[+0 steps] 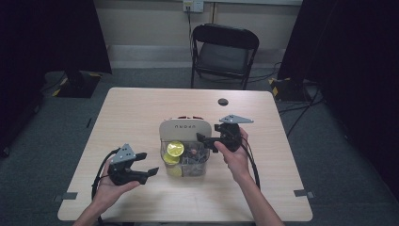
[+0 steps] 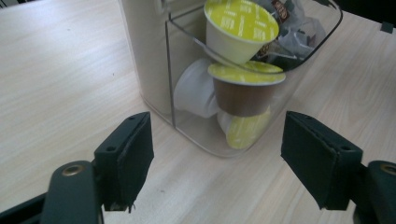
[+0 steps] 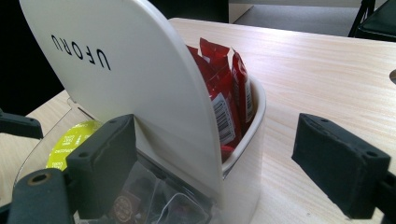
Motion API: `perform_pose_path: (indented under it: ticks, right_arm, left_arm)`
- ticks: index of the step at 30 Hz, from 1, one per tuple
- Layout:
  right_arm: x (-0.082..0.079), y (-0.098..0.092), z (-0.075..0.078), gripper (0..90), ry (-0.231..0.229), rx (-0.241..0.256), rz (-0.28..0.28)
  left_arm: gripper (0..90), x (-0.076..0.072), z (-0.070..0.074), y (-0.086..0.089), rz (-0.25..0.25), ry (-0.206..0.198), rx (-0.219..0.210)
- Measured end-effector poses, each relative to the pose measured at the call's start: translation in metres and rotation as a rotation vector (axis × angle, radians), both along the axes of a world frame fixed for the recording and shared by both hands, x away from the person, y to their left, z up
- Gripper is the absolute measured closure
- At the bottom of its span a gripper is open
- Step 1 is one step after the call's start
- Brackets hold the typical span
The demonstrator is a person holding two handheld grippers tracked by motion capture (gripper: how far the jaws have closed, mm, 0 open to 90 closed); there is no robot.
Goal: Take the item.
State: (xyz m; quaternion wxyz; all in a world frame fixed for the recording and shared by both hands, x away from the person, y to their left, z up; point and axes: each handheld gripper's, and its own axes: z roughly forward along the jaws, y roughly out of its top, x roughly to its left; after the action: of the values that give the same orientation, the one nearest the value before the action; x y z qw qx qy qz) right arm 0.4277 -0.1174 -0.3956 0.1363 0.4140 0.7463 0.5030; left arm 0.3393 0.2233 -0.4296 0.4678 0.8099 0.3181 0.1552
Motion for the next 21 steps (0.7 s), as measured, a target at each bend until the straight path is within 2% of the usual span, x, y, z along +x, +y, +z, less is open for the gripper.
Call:
perform_pose_path:
  ticks: [2, 4, 5, 11, 21]
  right_arm:
    - [0.000, 0.000, 0.000, 12.9, 0.000, -0.002, 0.001]
    - [0.000, 0.000, 0.000, 12.9, 0.001, 0.002, 0.001]
    - [0.000, 0.000, 0.000, 12.9, 0.002, 0.003, 0.000]
    - [0.000, 0.000, 0.000, 13.2, 0.003, 0.004, 0.002]
    - [0.001, -0.001, -0.001, 12.6, 0.004, 0.020, 0.008]
  left_arm:
    - [24.3, -0.001, 0.004, -0.002, -0.004, 0.000, -0.024]
    - [24.4, 0.001, 0.007, -0.005, -0.009, -0.011, -0.024]
    - [24.5, 0.001, 0.008, -0.007, -0.007, -0.009, -0.039]
    - [25.5, 0.001, 0.013, -0.011, -0.024, -0.024, -0.028]
    - [26.5, 0.004, 0.020, -0.012, -0.029, -0.037, -0.049]
